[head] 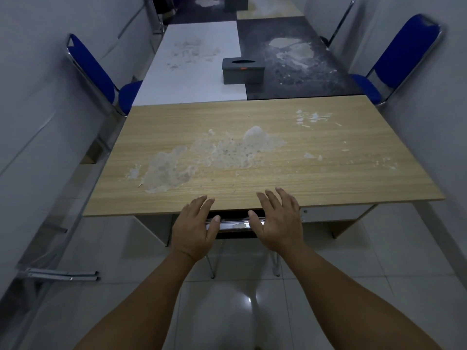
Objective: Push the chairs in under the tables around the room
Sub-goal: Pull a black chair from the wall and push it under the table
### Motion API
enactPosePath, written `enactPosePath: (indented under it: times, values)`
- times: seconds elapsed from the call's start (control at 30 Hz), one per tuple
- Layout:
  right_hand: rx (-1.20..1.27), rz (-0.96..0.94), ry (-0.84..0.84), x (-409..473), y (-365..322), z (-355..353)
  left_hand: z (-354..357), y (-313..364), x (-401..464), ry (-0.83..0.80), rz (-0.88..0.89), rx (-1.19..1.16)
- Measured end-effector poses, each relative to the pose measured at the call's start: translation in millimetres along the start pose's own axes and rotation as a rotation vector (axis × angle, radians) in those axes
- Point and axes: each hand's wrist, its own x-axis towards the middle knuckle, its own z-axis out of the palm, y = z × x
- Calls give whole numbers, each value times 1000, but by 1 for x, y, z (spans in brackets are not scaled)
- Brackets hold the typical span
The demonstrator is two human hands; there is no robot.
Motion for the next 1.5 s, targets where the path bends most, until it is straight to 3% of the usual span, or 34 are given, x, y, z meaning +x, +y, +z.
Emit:
enactPosePath:
  times: [0.53, 1.1, 1.3, 1.5]
  values:
    - [22, -12, 38, 5, 5, 1, 2, -2, 5, -30, 42, 16]
    - [-80, 104, -184, -4, -7, -12, -18, 15, -2, -300, -96, 276]
    - [5, 38, -52, -7, -26, -17, -41, 26, -8, -92, -61, 91]
    - [36, -120, -81, -1, -58, -21, -77, 9, -29, 40, -125, 159]
